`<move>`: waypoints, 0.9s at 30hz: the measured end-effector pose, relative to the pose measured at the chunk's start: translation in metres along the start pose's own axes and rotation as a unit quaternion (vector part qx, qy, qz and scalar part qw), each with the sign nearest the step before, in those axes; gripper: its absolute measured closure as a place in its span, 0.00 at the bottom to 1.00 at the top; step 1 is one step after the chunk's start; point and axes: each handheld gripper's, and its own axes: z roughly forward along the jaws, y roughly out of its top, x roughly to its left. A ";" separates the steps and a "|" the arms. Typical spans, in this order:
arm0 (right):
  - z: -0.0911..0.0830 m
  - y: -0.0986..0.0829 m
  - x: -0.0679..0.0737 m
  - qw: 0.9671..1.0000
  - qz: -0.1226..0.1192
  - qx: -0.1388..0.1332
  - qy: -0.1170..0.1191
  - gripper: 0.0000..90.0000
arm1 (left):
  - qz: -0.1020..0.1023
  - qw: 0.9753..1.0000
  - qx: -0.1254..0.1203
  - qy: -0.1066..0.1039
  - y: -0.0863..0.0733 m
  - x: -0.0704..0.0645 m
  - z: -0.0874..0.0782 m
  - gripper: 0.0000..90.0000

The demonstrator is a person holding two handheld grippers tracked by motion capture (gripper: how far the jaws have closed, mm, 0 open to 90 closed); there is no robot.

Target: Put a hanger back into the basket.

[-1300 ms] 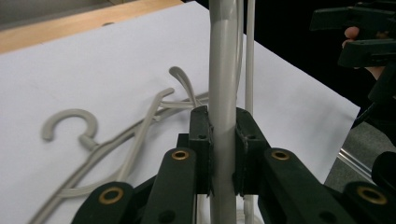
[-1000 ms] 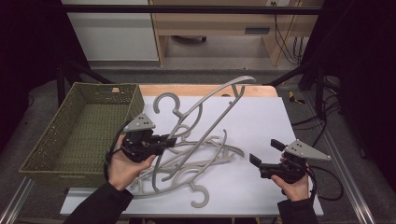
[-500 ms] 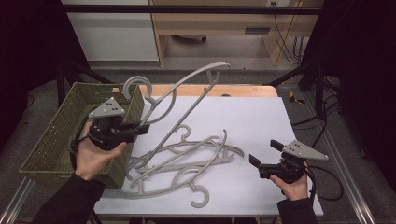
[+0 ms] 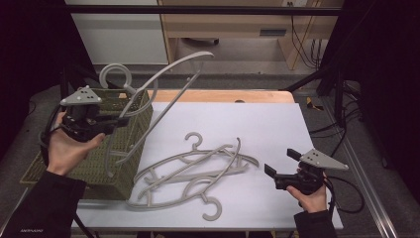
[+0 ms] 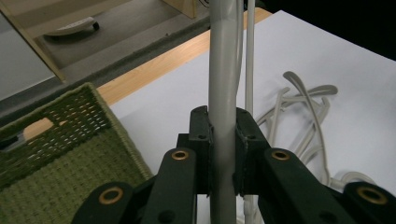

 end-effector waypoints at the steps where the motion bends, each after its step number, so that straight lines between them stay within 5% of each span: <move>1: 0.000 0.000 0.000 1.000 0.000 0.000 0.000 0.02 | 0.000 1.000 0.000 0.000 0.000 0.000 0.000 0.89; 14: 0.001 0.000 0.000 1.000 -0.003 -0.001 0.000 0.02 | -0.016 0.998 0.028 0.053 -0.018 0.059 -0.012 0.89; 27: 0.002 0.000 0.000 1.000 -0.004 0.002 0.000 0.02 | -0.028 0.994 0.067 0.079 -0.050 0.089 -0.015 0.89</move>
